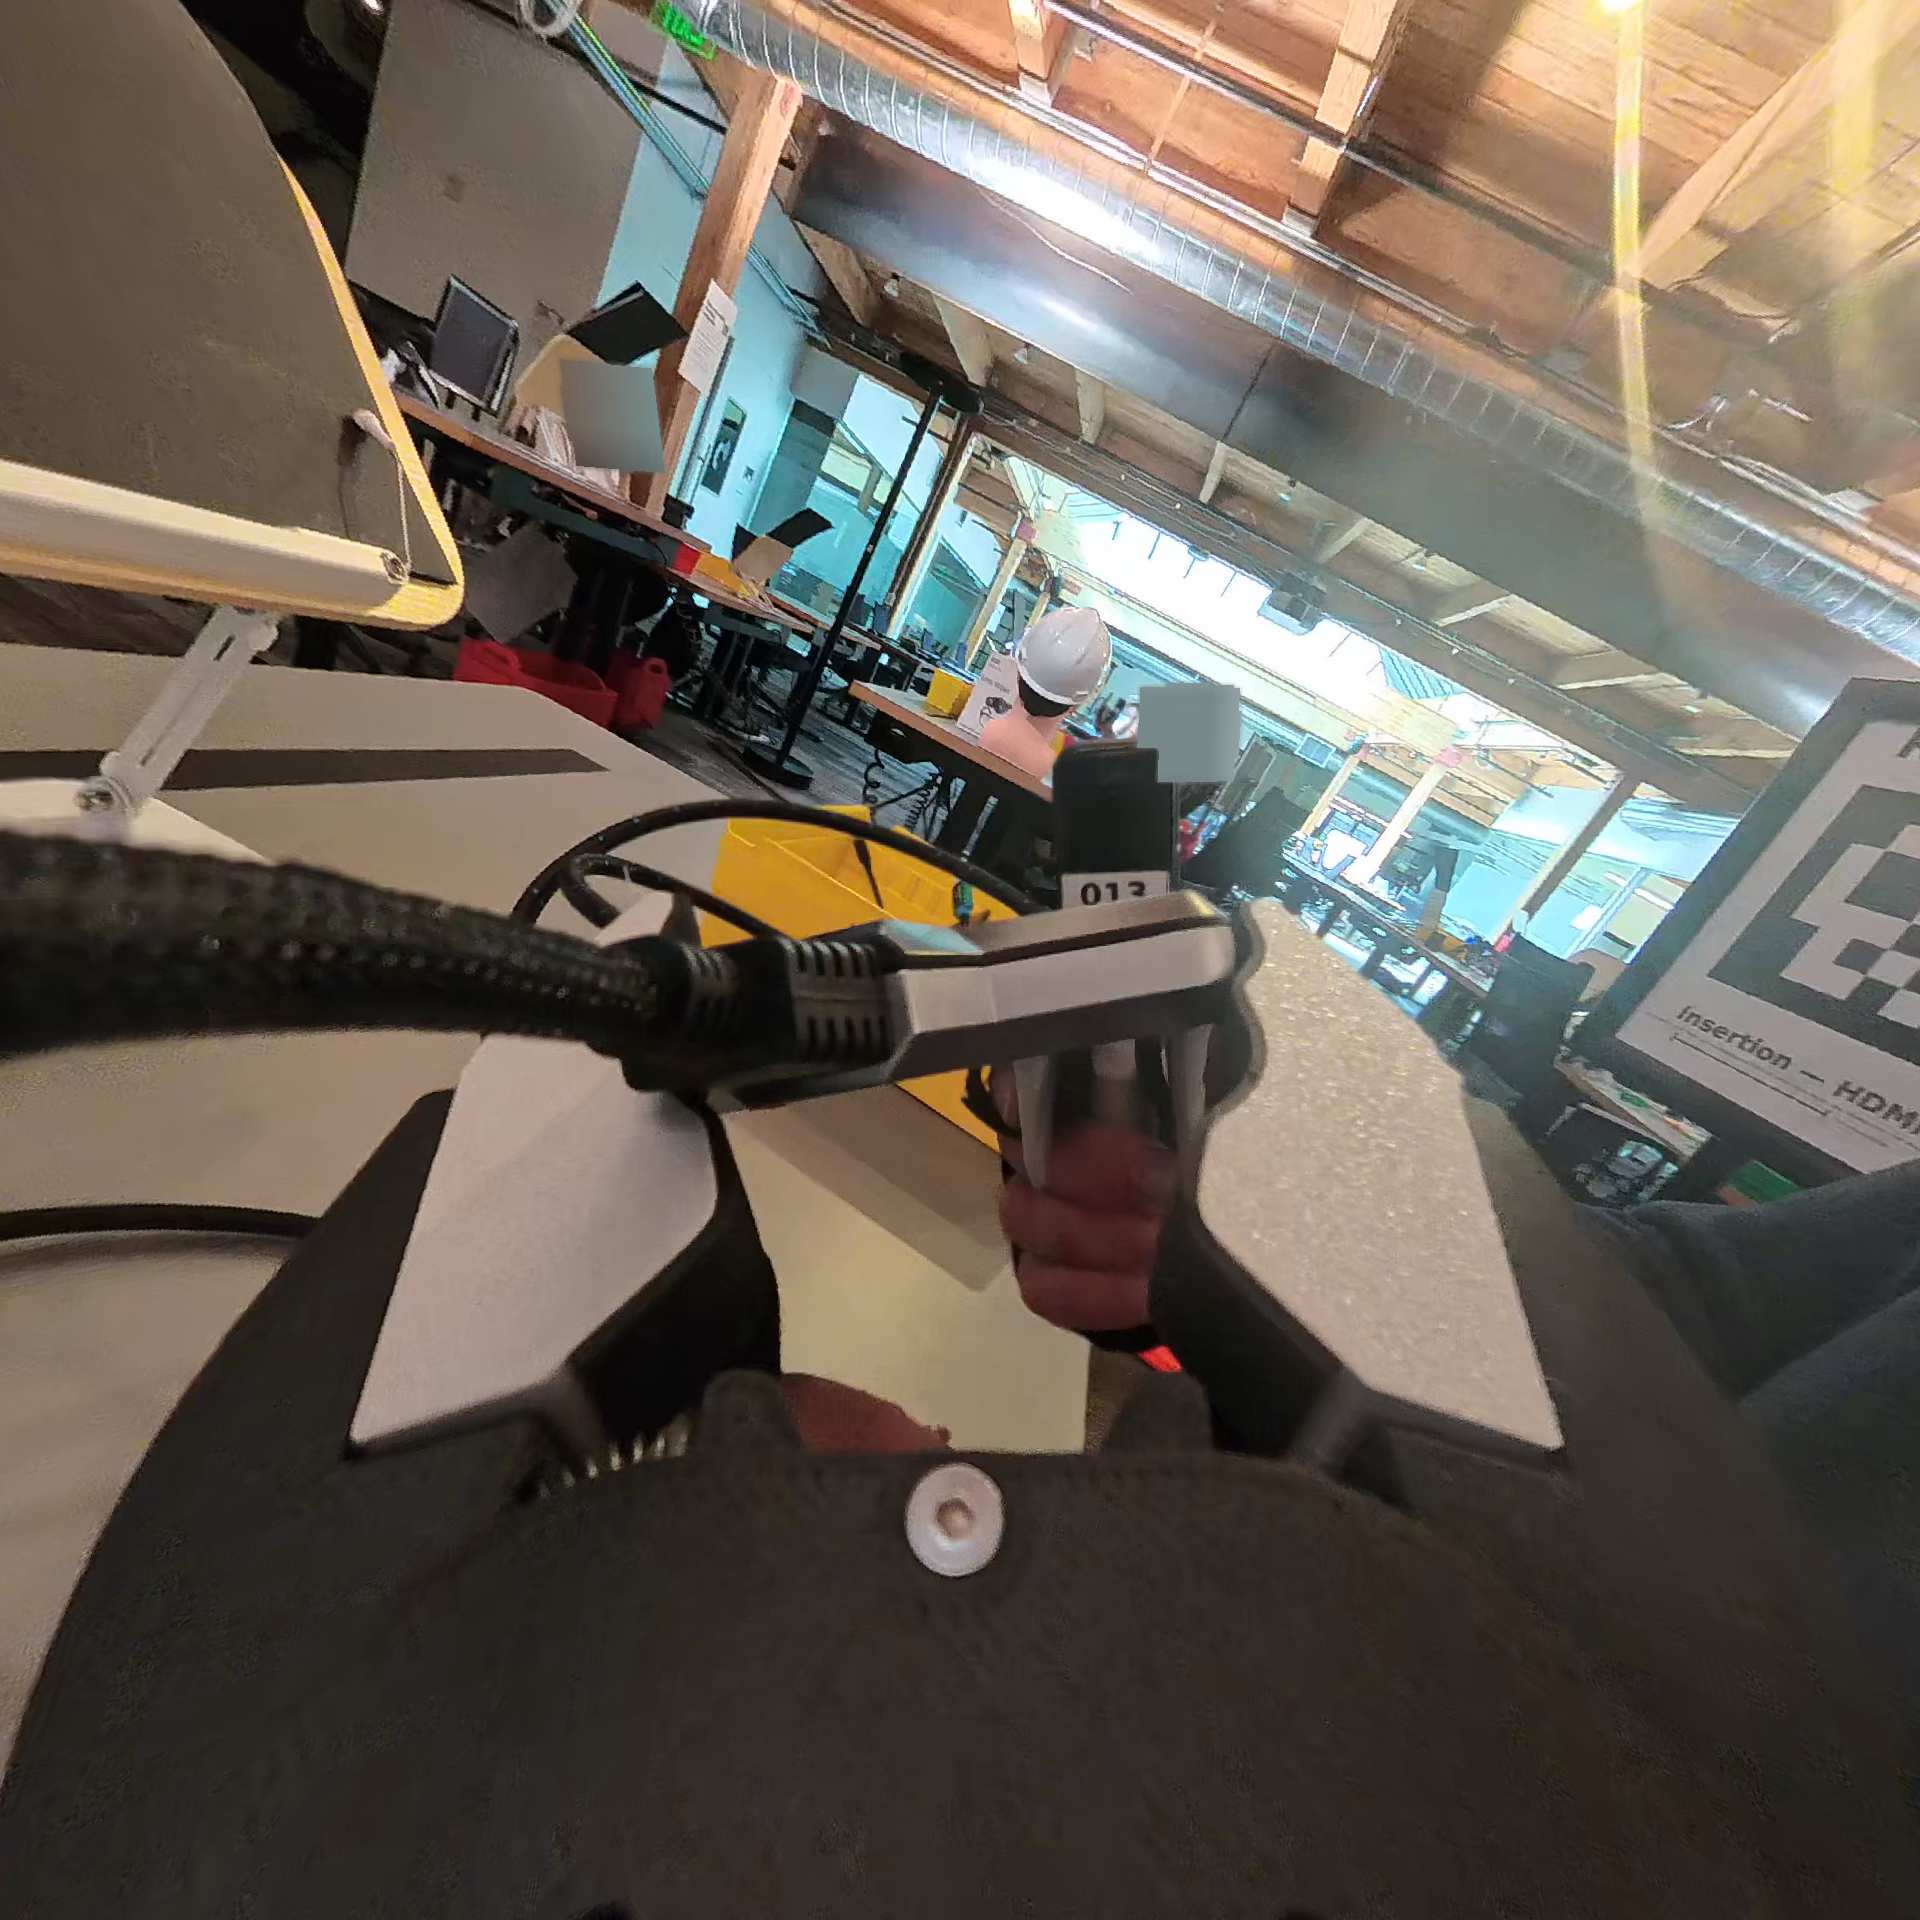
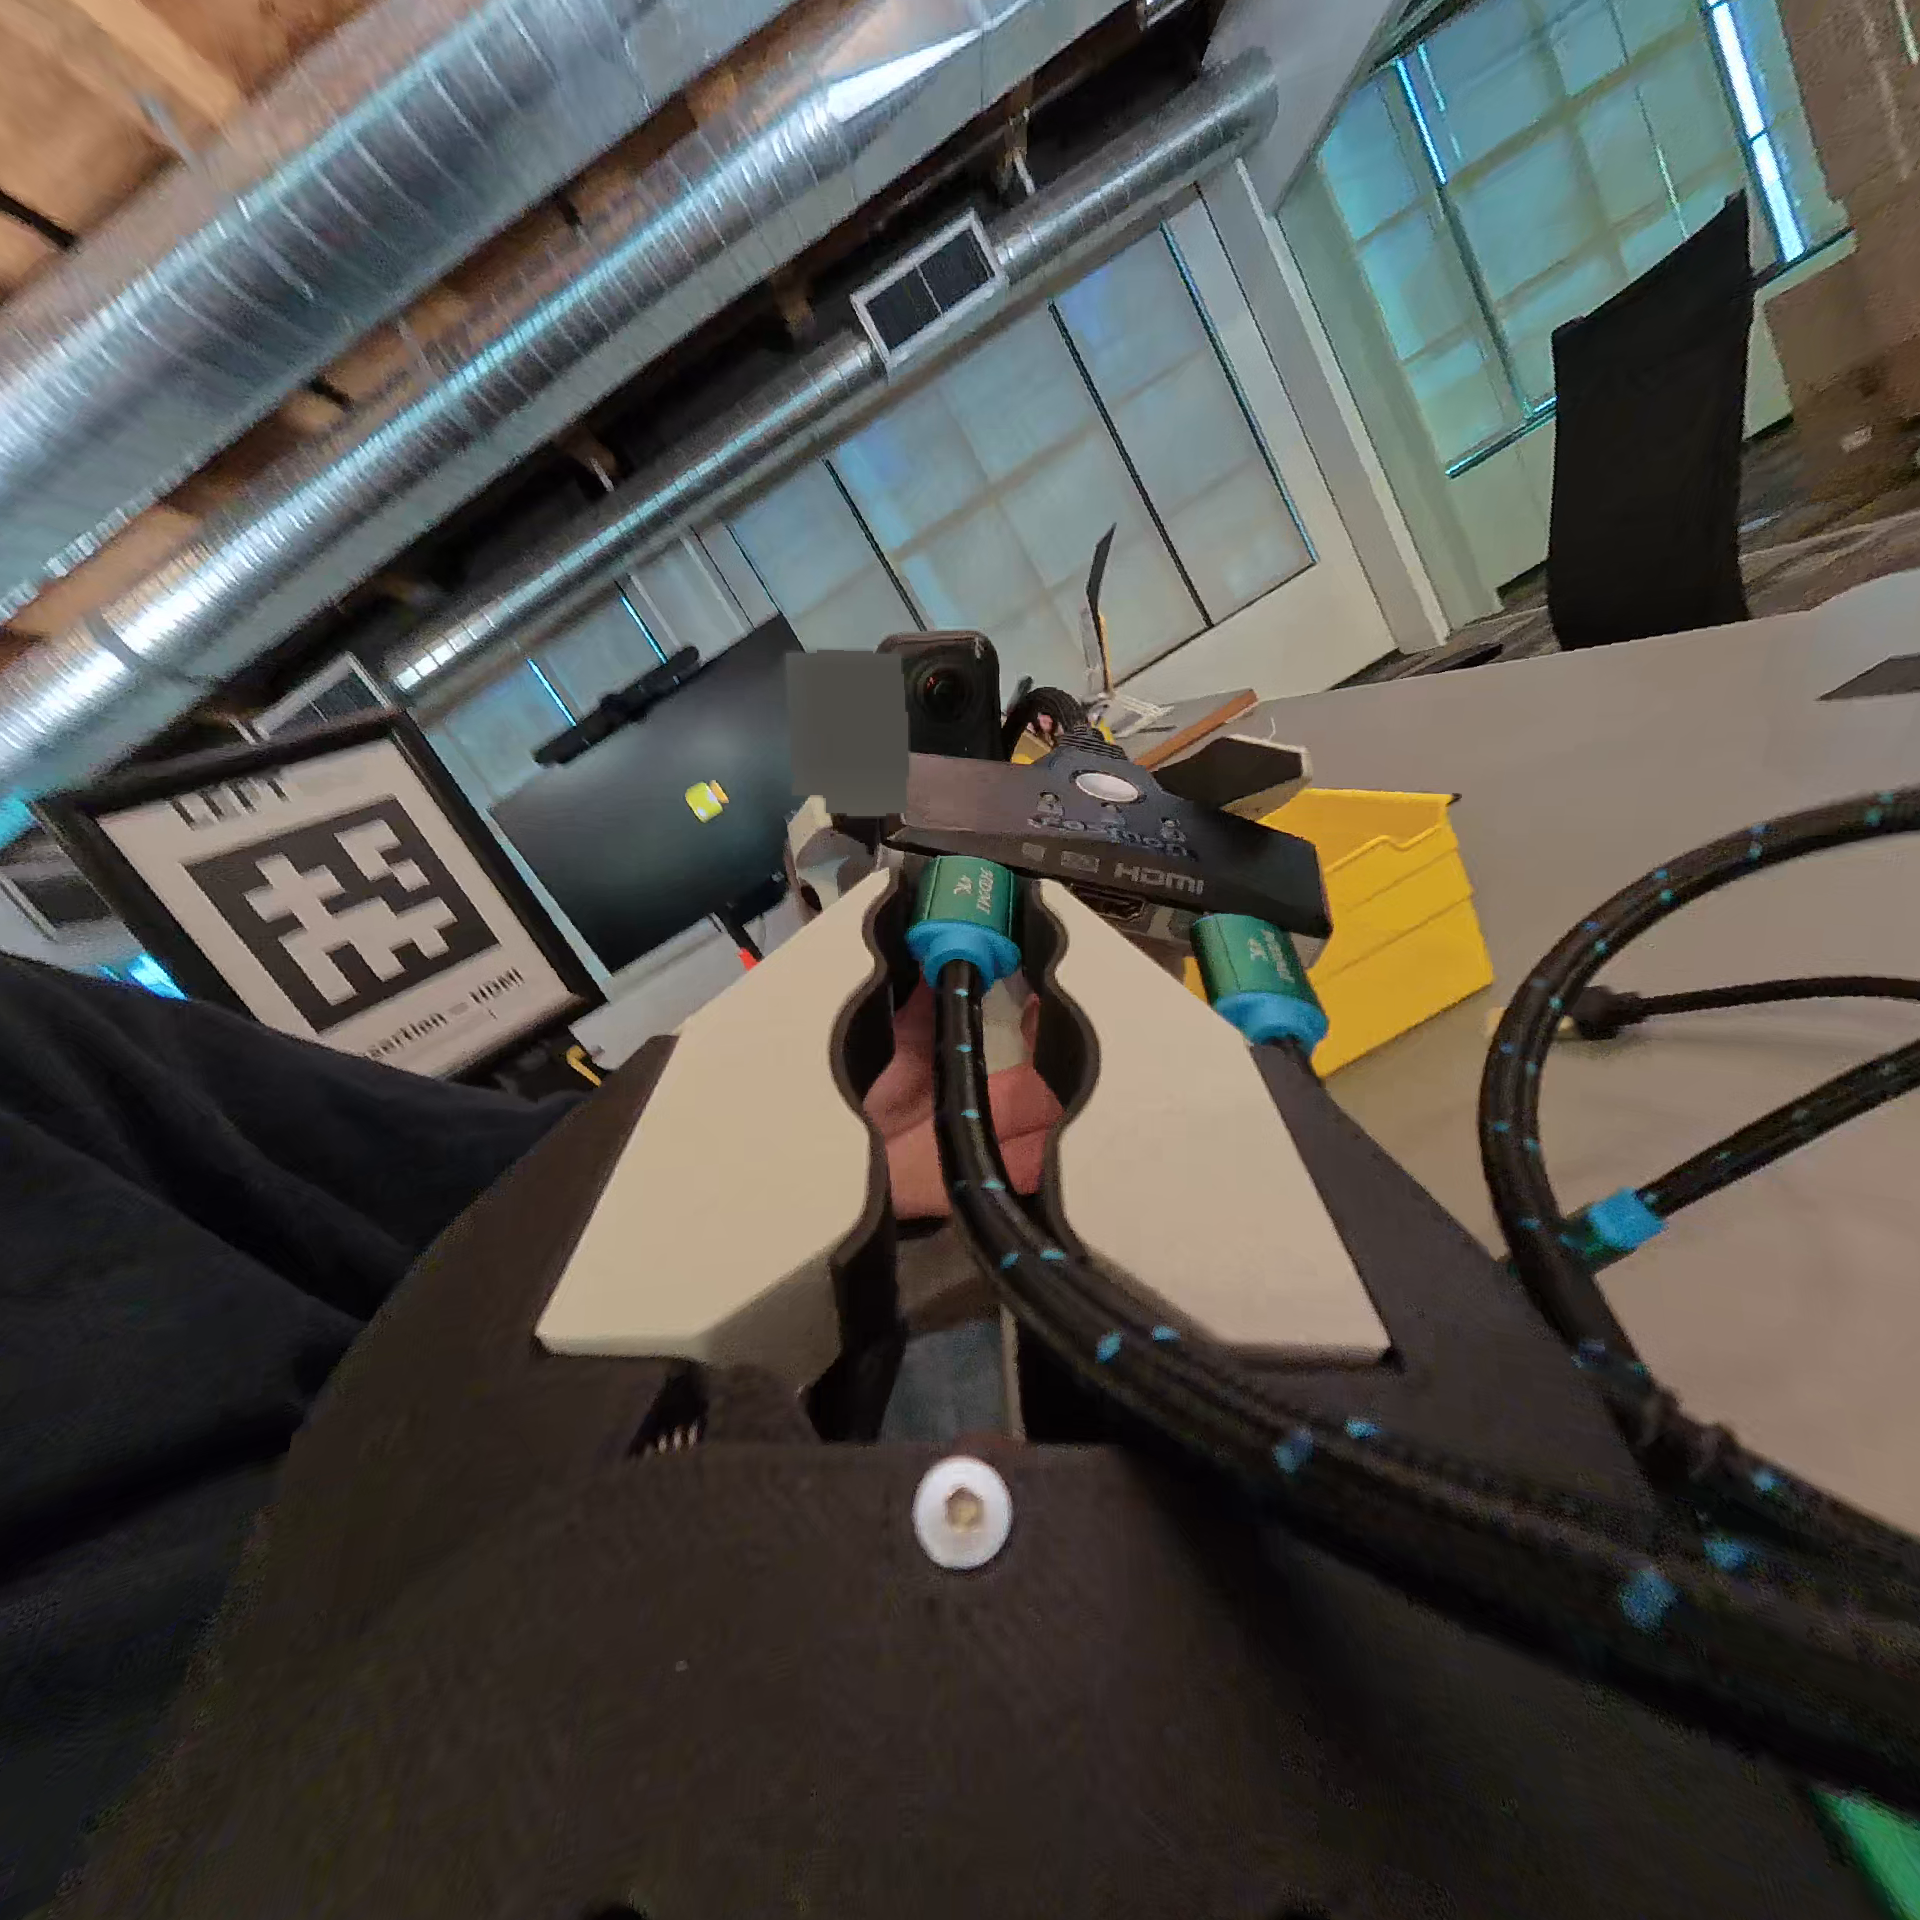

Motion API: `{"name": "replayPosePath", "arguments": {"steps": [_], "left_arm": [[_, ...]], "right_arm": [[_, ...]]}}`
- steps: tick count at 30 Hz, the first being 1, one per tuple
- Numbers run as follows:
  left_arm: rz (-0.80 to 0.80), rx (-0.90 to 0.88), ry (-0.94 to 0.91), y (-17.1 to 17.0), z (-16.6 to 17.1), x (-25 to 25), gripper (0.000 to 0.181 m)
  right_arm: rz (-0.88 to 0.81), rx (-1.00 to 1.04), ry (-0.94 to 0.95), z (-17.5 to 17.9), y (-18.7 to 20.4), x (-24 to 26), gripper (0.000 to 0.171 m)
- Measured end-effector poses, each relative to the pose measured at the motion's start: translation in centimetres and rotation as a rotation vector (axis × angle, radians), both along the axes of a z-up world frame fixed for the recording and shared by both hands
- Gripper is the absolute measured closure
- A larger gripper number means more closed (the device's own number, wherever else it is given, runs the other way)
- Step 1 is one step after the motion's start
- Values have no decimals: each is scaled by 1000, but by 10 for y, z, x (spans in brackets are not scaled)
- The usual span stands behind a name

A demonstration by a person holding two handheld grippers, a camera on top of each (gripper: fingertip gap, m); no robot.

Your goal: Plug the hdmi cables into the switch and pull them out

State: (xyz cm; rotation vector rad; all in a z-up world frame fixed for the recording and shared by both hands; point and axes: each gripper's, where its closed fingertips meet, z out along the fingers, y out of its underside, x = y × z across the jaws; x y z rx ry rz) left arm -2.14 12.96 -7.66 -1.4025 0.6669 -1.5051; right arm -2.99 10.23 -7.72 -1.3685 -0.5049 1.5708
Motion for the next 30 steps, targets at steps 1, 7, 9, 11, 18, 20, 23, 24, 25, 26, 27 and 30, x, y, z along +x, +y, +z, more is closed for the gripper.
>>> {"name": "replayPosePath", "arguments": {"steps": [1,7,9,11,18,20,23,24,25,26,27,30], "left_arm": [[12,8,1,1,0,-1,87],[42,25,0,0,5,-1,88],[54,24,-1,0,6,-1,88],[62,22,-4,1,7,-1,88],[80,20,-23,1,12,-2,88],[85,29,-24,0,14,-2,88],[76,30,-29,-2,15,-2,89],[73,31,-31,-3,16,-2,89],[73,32,-30,-4,16,-2,88],[73,38,-27,-5,17,-2,88],[74,48,-21,-6,18,-1,89],[66,61,-3,-8,18,-1,89]], "right_arm": [[6,-33,29,0,1,0,152],[25,-132,141,2,-1,1,151],[13,-161,182,2,-2,1,147],[3,-183,212,1,-3,0,148],[8,-219,271,3,-6,-4,152],[10,-224,272,4,-7,-4,152],[-8,-191,223,6,-8,-3,152],[-17,-172,205,7,-8,-2,153],[-17,-165,193,8,-8,-2,152],[-8,-164,187,10,-9,-1,152],[1,-154,178,11,-9,0,153],[37,-112,125,12,-10,1,152]]}}
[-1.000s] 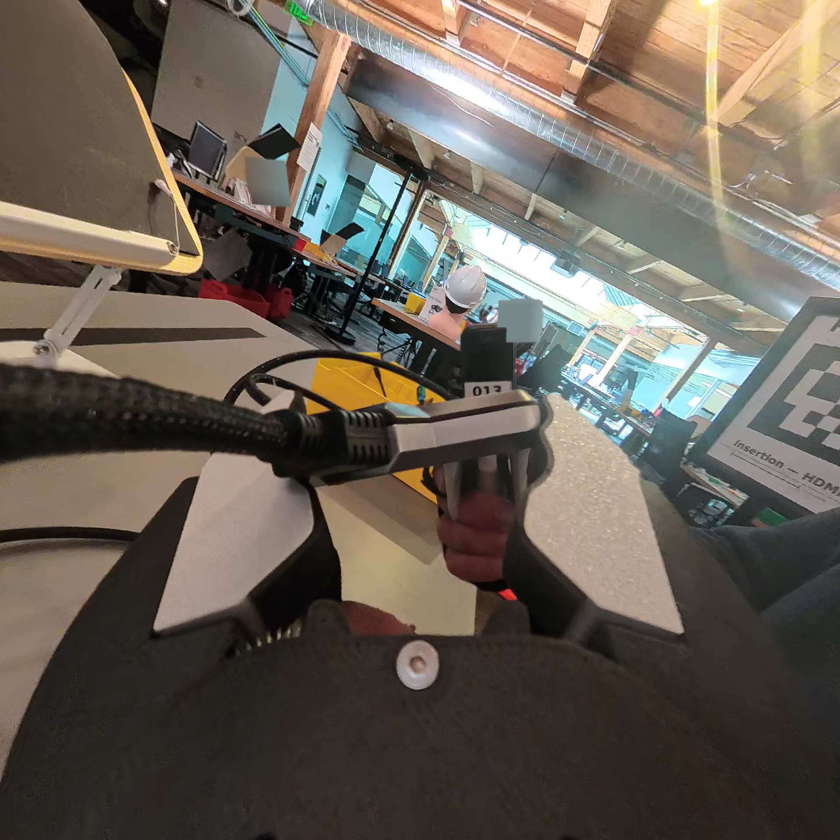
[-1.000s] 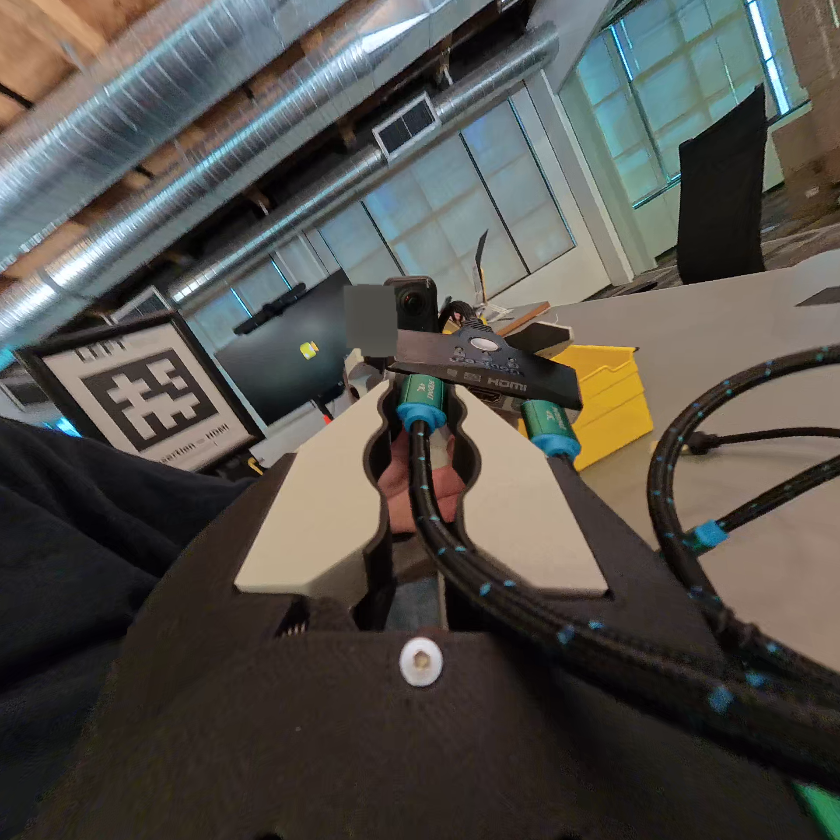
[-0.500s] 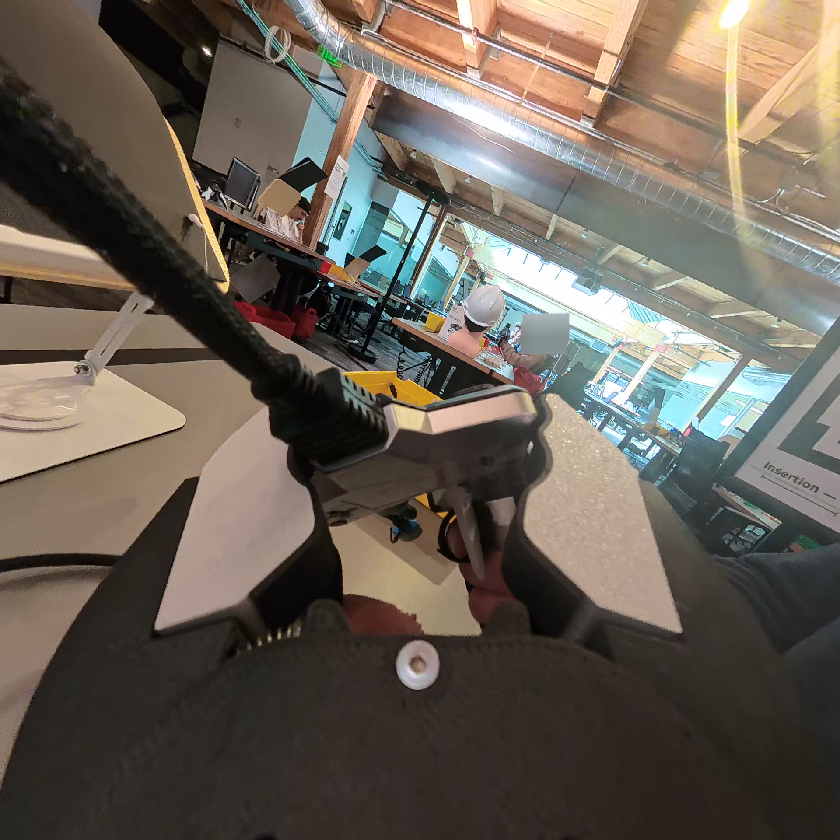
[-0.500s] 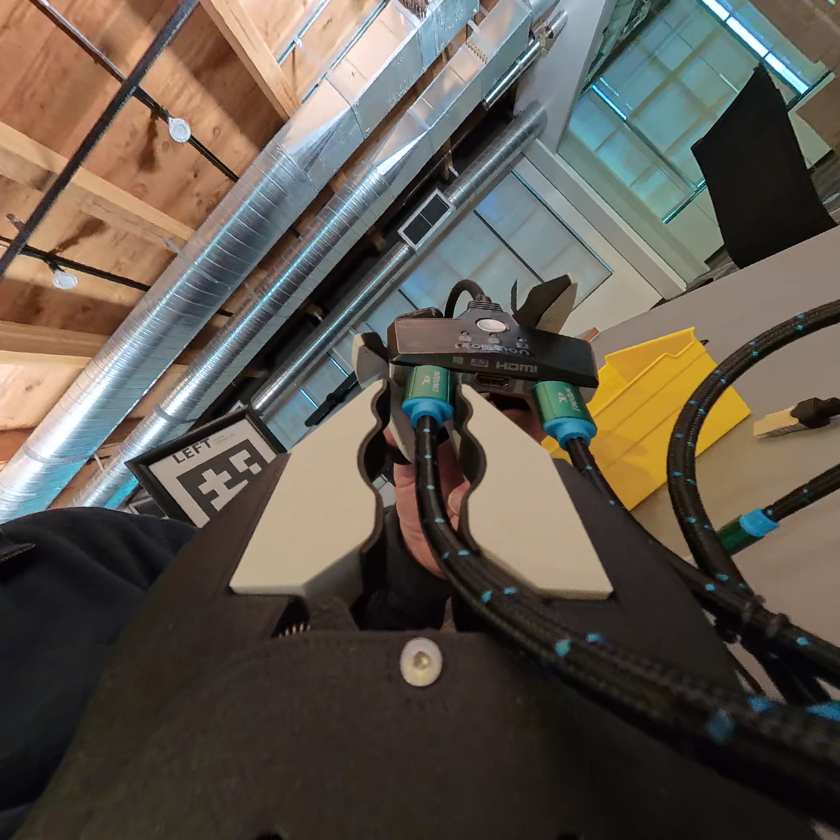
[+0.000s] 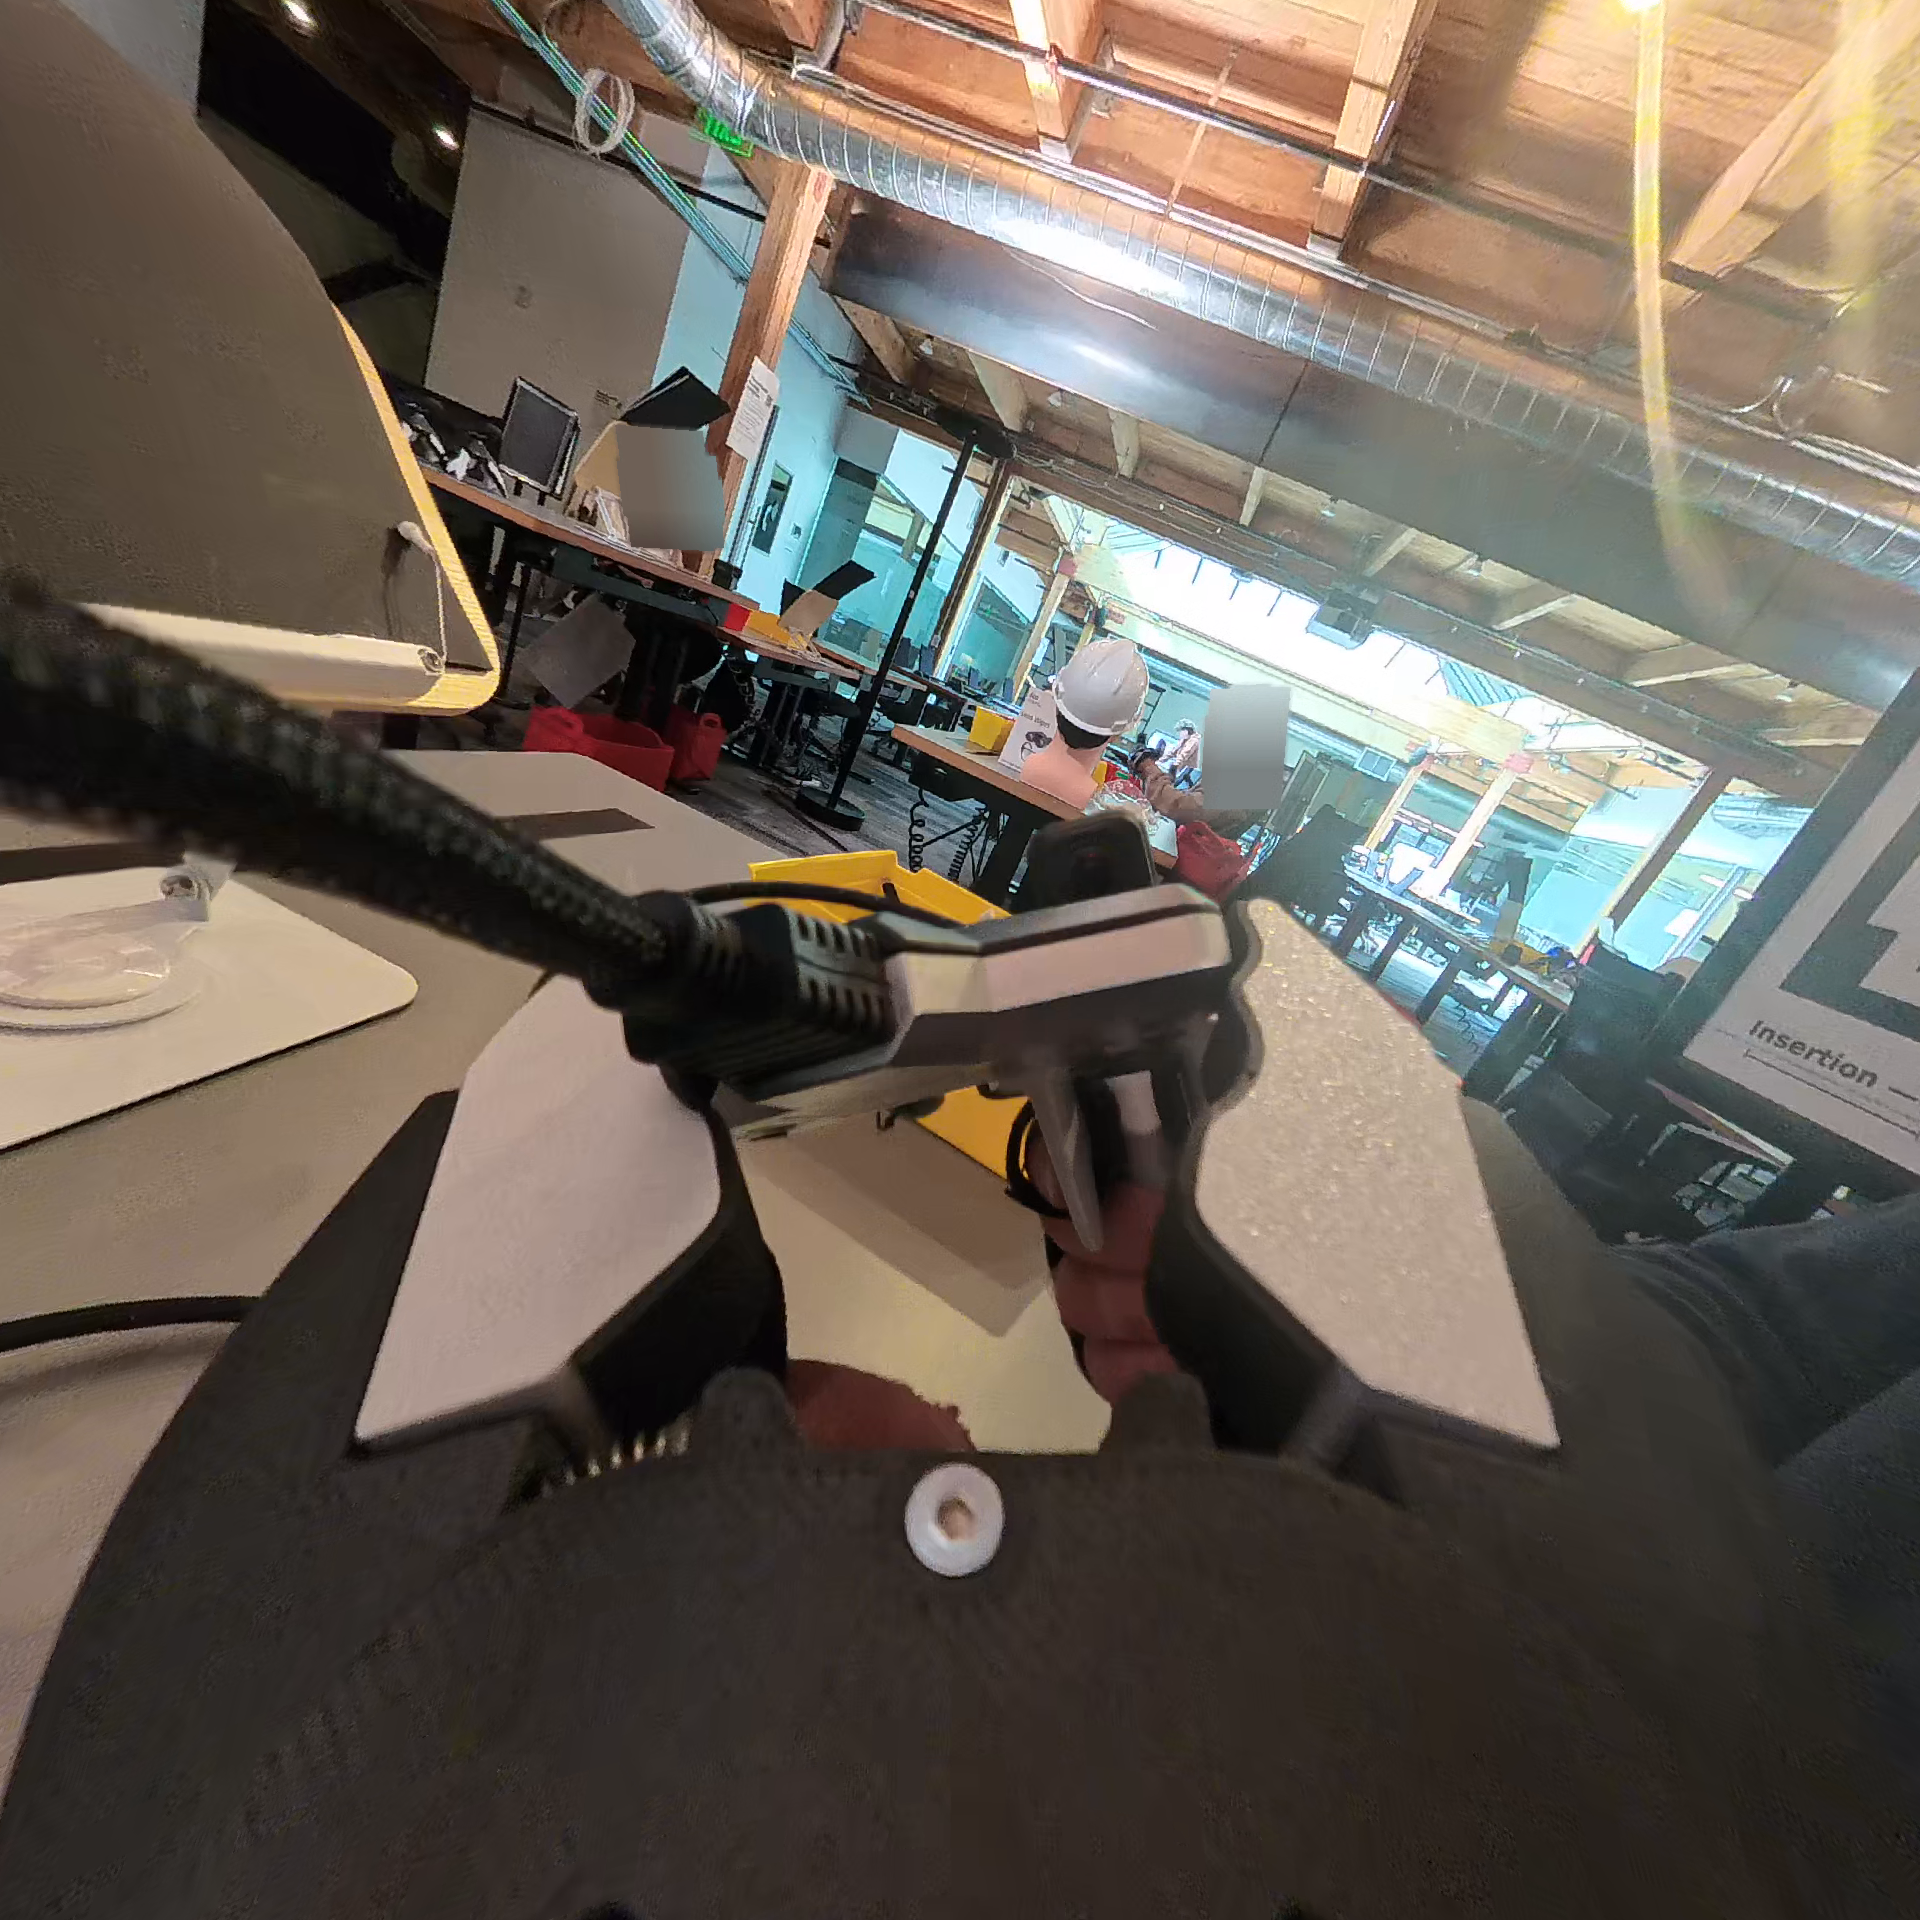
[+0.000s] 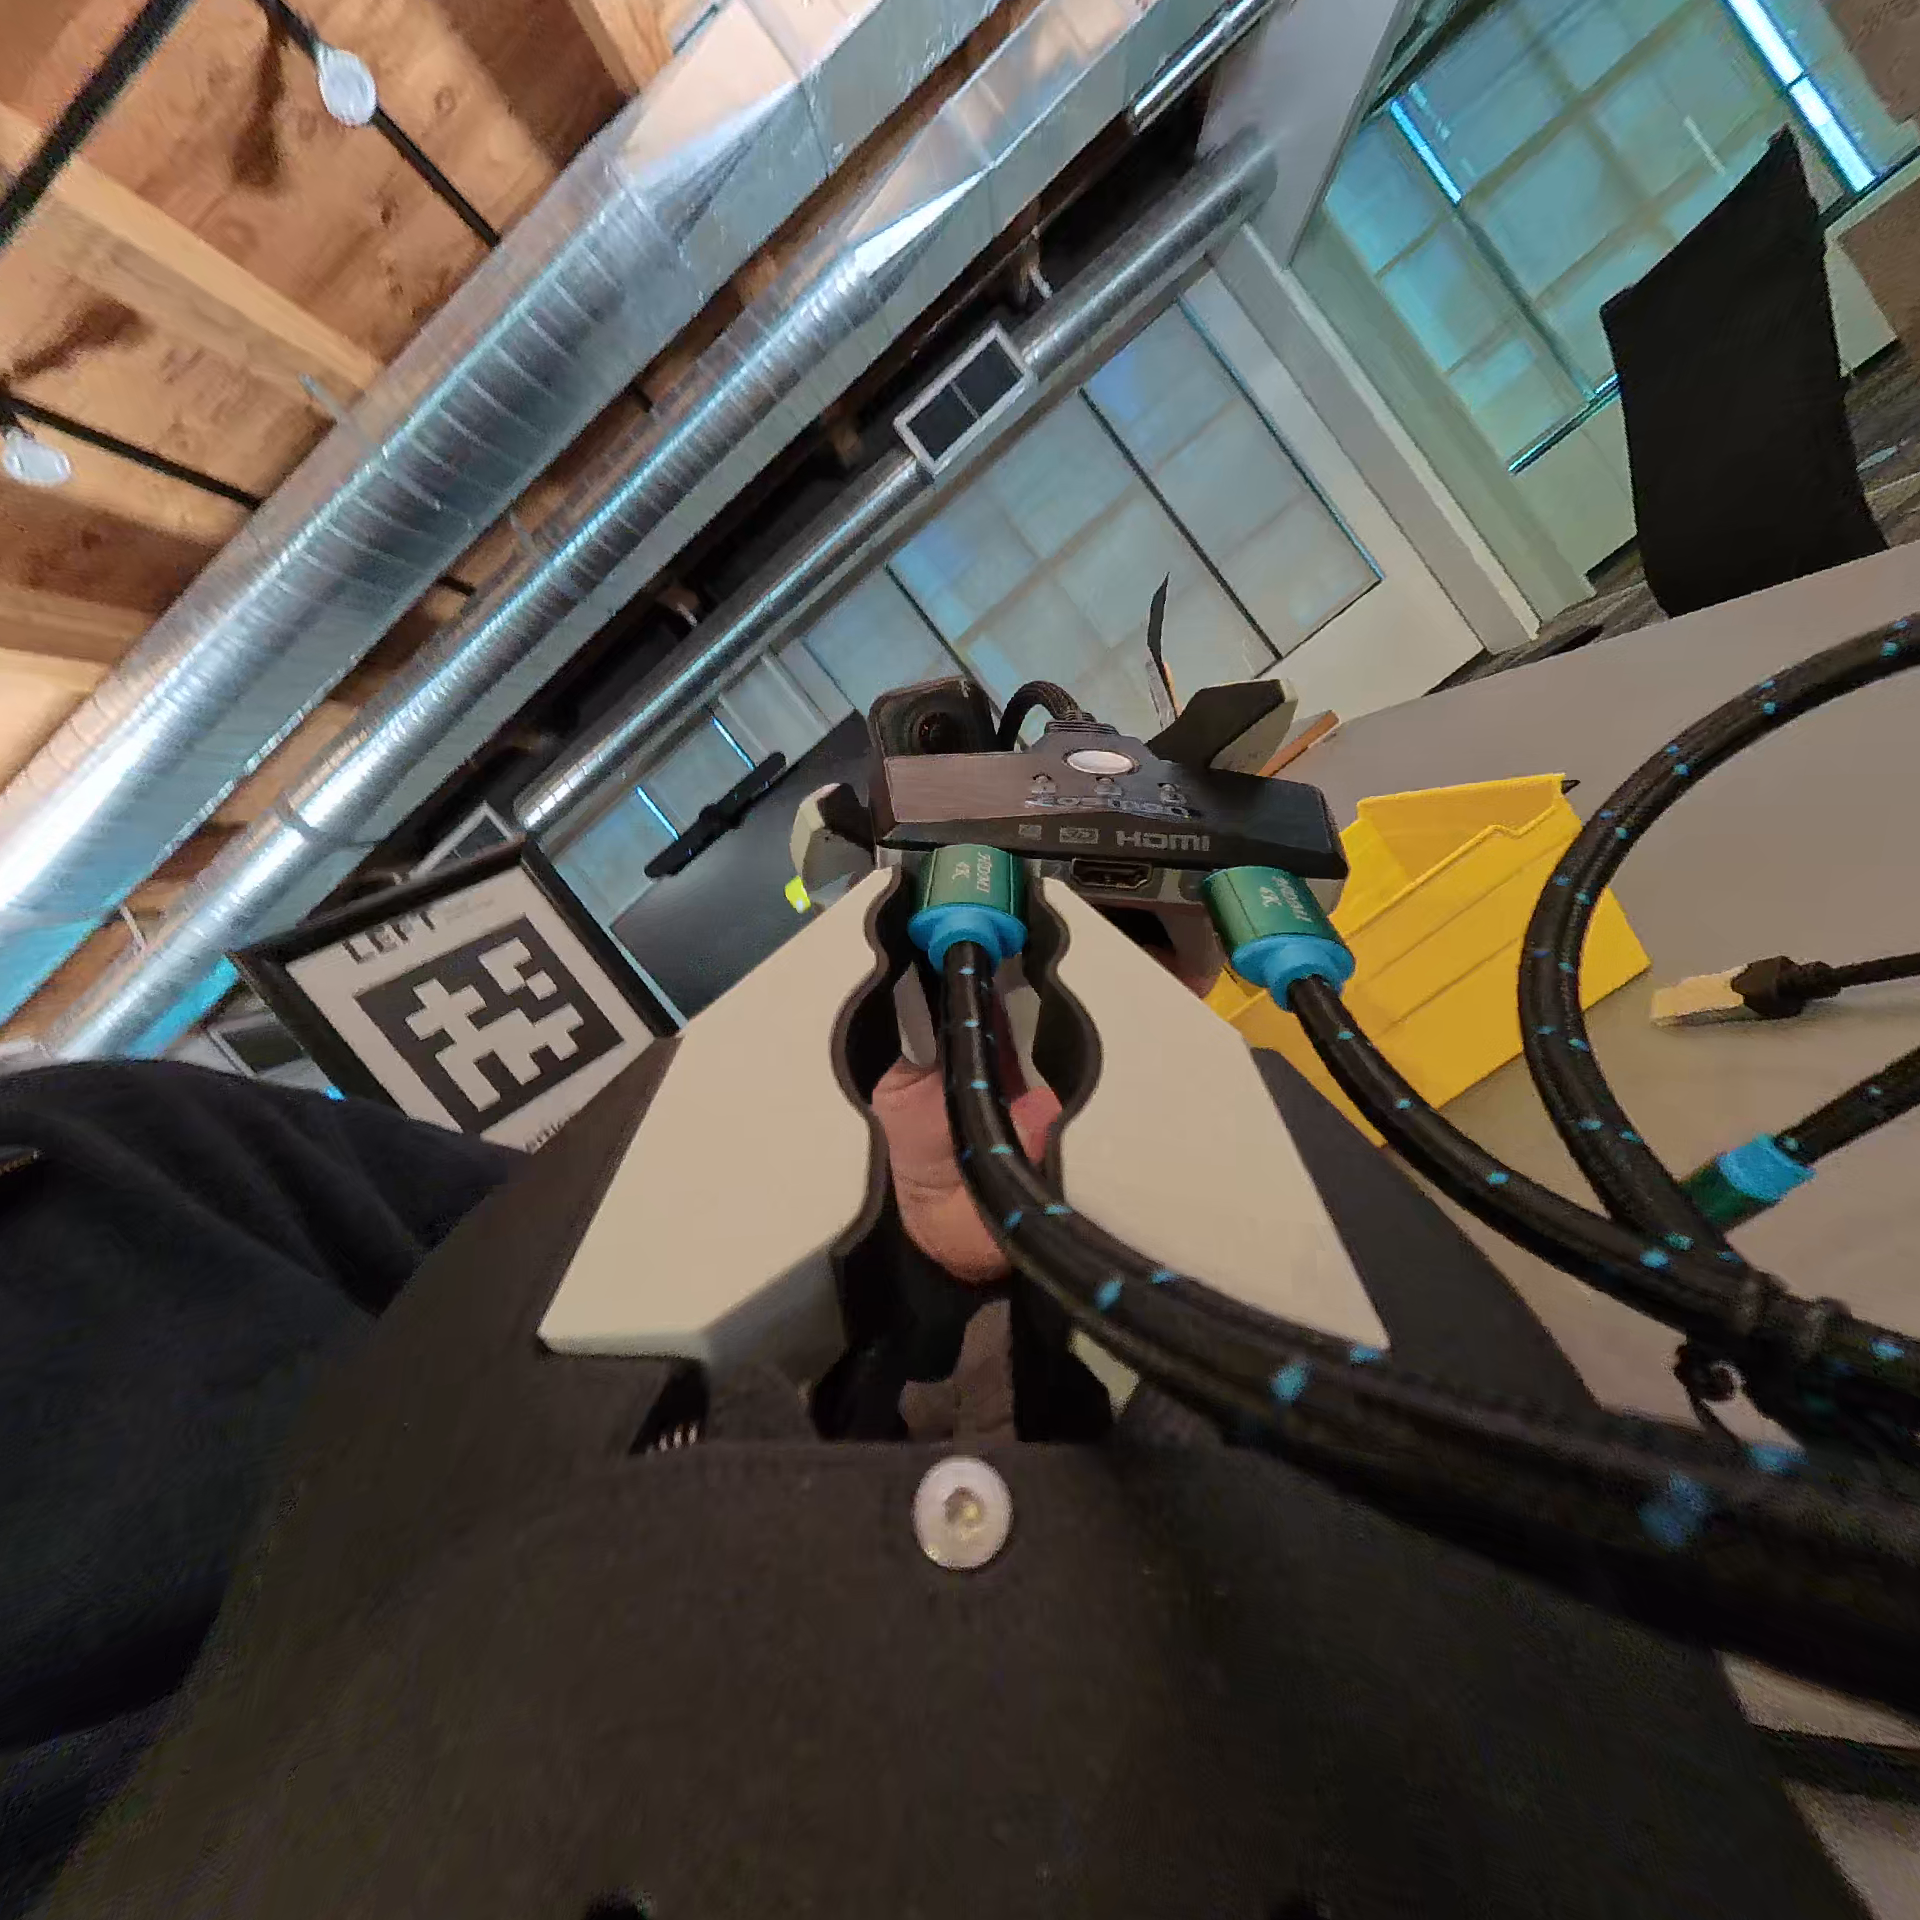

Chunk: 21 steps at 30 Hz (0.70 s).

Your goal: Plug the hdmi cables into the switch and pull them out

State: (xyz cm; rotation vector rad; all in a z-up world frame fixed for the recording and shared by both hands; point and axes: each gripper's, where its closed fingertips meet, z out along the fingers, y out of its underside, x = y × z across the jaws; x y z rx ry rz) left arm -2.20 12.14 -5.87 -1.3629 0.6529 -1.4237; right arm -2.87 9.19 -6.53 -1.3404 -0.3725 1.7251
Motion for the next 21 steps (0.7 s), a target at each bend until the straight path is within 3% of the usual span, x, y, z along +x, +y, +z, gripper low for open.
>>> {"name": "replayPosePath", "arguments": {"steps": [9,16,21], "left_arm": [[-25,-28,3,-3,-1,3,89],[-89,63,25,-17,14,3,89],[-49,46,58,-10,6,1,89]], "right_arm": [[-84,22,-49,3,1,4,154],[-15,182,-133,14,-14,2,153],[-80,87,-117,7,-5,2,153]]}}
